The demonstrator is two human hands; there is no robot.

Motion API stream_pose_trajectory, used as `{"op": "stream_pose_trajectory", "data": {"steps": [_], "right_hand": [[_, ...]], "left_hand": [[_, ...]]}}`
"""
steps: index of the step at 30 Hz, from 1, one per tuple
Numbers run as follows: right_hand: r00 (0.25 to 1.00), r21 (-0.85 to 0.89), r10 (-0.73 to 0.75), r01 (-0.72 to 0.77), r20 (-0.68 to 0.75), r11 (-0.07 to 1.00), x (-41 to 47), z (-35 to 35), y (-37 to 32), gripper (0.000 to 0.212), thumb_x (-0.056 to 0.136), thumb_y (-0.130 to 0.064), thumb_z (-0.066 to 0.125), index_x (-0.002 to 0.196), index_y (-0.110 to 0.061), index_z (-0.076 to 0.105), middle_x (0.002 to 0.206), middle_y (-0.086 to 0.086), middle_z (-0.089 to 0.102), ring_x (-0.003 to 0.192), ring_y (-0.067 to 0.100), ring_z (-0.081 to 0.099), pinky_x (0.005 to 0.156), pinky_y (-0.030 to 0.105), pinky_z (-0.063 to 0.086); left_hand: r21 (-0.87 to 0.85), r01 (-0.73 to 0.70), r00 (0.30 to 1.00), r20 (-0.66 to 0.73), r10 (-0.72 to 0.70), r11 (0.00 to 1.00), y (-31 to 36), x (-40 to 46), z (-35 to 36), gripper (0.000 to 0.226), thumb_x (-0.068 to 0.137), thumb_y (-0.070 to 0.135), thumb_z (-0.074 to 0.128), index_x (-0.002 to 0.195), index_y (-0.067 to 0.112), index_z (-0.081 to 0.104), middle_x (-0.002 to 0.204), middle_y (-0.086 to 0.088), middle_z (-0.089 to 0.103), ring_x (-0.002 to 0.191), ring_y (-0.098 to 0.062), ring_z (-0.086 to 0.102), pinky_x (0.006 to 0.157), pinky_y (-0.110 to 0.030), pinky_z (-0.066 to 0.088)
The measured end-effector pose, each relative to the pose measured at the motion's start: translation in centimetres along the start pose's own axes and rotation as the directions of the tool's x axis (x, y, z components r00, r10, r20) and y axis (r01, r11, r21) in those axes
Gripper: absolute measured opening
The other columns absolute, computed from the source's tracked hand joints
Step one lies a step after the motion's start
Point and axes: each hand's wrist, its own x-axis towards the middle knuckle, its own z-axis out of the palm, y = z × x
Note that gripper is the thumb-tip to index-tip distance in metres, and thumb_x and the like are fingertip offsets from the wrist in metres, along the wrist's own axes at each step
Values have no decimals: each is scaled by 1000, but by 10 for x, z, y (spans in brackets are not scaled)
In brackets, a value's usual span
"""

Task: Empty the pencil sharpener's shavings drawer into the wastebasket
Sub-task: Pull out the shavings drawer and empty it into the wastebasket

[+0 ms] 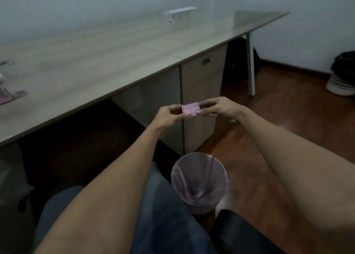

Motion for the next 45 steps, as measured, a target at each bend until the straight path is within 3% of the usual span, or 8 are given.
{"op": "stream_pose_trajectory", "data": {"steps": [4, 8, 15, 20, 26, 36, 41, 45], "right_hand": [[990, 52, 143, -144, 12, 988, 5, 9, 60, 53, 78, -1, 80, 128, 6, 62, 118, 14, 72, 110, 17, 69, 103, 29, 51], [965, 98, 259, -260, 31, 961, 10, 18, 109, 40, 79, -2, 79, 117, 5, 69, 107, 17, 74, 89, 15, 70, 87, 22, 56], [883, 63, 466, -470, 63, 881, 10, 22, 159, 39, 82, -19, 80, 114, 2, 72, 115, 20, 75, 114, 26, 70, 97, 27, 55], [816, 115, 572, -578, 78, 808, 12, 26, 170, 48, 85, -25, 77, 122, 3, 65, 115, 17, 75, 109, 27, 72, 93, 30, 57], [739, 194, 668, -670, 83, 717, 18, 27, 167, 57, 82, -38, 78, 115, 3, 55, 115, 19, 70, 103, 26, 73, 95, 34, 57], [659, 107, 752, -748, 13, 655, 35, 23, 145, 72, 79, -51, 76, 122, 4, 57, 75, 17, 78, 60, 18, 77, 66, 30, 61], [673, 113, 740, -737, 21, 667, 37, 20, 142, 72, 80, -48, 77, 130, 2, 57, 101, 17, 77, 81, 19, 77, 76, 30, 61], [729, 133, 682, -681, 45, 720, 35, 19, 142, 53, 89, -30, 73, 132, -4, 57, 121, 11, 71, 99, 18, 71, 97, 29, 55]], "left_hand": [[-65, 130, 991, -21, -131, 989, -50, -9, 20, 46, 84, 8, 77, 127, -4, 64, 114, -10, 70, 98, -12, 65, 83, -10, 50], [-157, 286, 954, -41, -296, 945, -99, -8, 36, 51, 84, 9, 78, 129, -9, 60, 118, -18, 69, 100, -19, 65, 85, -20, 53], [-272, 507, 854, 30, -520, 818, -158, -2, 60, 49, 83, 10, 79, 121, -15, 63, 111, -28, 69, 89, -25, 68, 85, -25, 59], [-246, 561, 821, 42, -570, 790, -163, -1, 70, 27, 88, 17, 74, 93, -10, 70, 80, -14, 67, 71, -17, 65, 56, -15, 59], [-187, 620, 768, -56, -638, 762, -163, 10, 73, 65, 76, 44, 82, 105, -13, 69, 101, -24, 72, 78, -33, 75, 58, -32, 64], [-145, 644, 748, -84, -658, 751, -141, 28, 71, 65, 77, 47, 81, 98, -13, 66, 89, -27, 73, 69, -38, 76, 61, -46, 64], [-164, 641, 753, -58, -656, 750, -140, 32, 72, 66, 75, 46, 82, 103, -13, 66, 91, -28, 74, 71, -38, 77, 62, -48, 65], [-234, 601, 790, 26, -613, 764, -139, 28, 68, 45, 85, 22, 78, 104, -15, 61, 91, -23, 66, 92, -32, 67, 52, -28, 63]]}}
